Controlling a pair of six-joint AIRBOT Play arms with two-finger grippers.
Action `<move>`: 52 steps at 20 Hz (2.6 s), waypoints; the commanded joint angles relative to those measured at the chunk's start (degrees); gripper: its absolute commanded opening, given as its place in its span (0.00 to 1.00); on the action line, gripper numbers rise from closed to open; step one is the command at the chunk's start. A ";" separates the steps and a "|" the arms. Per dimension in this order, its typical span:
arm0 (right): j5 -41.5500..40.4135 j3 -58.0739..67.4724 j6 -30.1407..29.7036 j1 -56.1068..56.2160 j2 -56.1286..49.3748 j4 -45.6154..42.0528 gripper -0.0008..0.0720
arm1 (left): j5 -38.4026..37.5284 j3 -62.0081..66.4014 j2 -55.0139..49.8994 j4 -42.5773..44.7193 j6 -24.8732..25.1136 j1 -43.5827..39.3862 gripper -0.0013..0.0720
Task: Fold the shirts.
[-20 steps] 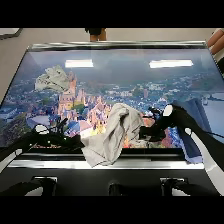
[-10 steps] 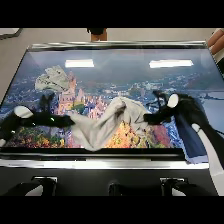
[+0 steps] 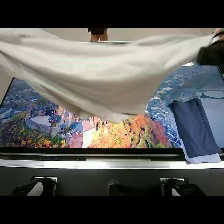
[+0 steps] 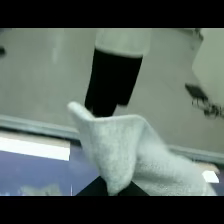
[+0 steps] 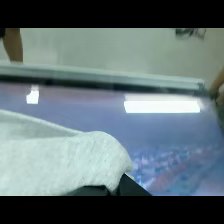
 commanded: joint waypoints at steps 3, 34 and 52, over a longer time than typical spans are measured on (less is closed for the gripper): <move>-7.43 1.95 5.68 -0.04 9.53 -2.73 0.08 | 6.08 4.44 8.44 0.63 -4.13 1.33 0.06; 5.92 3.78 10.71 -2.25 -35.06 19.67 0.99 | -4.61 -22.80 -31.34 -1.01 4.22 -5.86 0.07; -2.03 -53.31 -1.60 8.35 -21.24 70.79 0.99 | -11.76 -23.12 -31.32 -0.63 6.08 -4.70 0.07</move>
